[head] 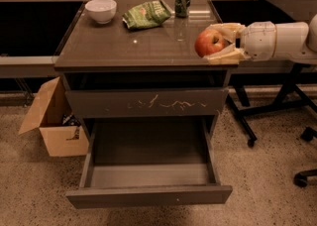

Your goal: Pick apple from middle drawer and place on counter

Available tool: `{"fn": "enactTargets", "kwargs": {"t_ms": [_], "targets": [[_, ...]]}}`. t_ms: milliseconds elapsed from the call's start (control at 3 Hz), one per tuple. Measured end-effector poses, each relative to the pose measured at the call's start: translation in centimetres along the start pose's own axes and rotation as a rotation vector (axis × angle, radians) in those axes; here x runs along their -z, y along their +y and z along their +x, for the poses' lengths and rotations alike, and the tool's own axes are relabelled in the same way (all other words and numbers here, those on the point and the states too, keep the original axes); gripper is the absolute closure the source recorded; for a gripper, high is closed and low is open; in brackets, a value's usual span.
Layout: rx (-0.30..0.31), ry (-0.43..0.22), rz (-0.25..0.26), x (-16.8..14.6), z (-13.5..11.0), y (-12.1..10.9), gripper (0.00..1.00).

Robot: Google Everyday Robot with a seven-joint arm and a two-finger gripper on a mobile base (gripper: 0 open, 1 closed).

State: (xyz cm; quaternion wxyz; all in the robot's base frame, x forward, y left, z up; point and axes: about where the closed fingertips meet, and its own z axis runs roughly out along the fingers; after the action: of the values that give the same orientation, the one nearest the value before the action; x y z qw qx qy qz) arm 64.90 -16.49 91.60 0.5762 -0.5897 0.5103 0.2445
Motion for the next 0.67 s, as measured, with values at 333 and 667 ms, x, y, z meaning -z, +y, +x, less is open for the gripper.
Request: {"fn": "enactTargets", "kwargs": {"t_ms": [333,667], "targets": [[-0.031,-0.015,0.032,-0.8,0.4,-1.7,1.00],[-0.088,-0.014,0.073,-1.1,0.5,-4.8,1.00]]}}
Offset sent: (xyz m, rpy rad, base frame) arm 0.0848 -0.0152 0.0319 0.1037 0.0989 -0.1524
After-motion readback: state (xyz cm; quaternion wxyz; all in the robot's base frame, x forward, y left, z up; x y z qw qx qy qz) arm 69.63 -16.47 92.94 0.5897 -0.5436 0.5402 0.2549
